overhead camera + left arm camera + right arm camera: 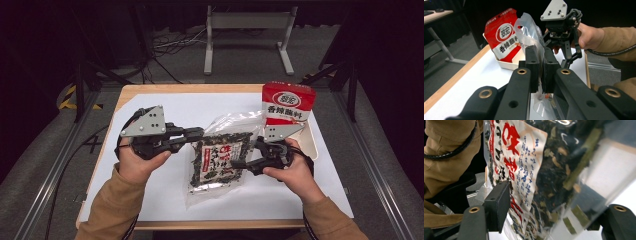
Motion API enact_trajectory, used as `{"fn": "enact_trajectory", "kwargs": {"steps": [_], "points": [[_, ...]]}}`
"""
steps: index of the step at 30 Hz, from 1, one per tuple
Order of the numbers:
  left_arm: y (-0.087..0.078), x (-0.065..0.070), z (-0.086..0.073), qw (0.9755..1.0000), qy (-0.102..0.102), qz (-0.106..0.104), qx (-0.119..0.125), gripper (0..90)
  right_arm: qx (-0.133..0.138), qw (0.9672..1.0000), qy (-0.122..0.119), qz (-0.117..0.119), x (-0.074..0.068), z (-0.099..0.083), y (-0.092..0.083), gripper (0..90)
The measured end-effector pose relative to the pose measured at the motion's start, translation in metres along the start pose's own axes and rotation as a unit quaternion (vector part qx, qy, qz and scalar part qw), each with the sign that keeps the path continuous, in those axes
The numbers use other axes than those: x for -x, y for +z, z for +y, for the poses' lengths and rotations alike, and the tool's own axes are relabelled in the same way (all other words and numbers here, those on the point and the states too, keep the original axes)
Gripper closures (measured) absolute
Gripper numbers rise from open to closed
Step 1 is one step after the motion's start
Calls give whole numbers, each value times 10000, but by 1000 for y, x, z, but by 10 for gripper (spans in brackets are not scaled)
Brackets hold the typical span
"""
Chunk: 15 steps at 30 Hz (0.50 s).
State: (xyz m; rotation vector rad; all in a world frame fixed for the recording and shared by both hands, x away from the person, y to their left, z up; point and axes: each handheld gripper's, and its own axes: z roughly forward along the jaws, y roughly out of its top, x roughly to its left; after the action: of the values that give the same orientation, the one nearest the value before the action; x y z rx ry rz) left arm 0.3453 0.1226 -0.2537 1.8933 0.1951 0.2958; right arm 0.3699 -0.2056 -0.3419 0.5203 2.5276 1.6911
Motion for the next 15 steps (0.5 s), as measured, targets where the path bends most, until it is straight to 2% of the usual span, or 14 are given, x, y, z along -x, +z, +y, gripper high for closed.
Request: {"fn": "enact_trajectory", "kwargs": {"steps": [3,5,9,15], "points": [[1,1,0,10000,28,26,-22,862,-9,10000,-93,36,-1,1,2,398],[0,1,1,10000,37,18,-27,860,-101,9999,-77,55,-2,2,2,481],[-2,1,1,10000,-1,-2,25,858,-251,9991,-332,11,-3,4,0,583],[-2,1,1,10000,3,6,63,856,-389,9980,-508,-3,-4,6,-3,647]]}}
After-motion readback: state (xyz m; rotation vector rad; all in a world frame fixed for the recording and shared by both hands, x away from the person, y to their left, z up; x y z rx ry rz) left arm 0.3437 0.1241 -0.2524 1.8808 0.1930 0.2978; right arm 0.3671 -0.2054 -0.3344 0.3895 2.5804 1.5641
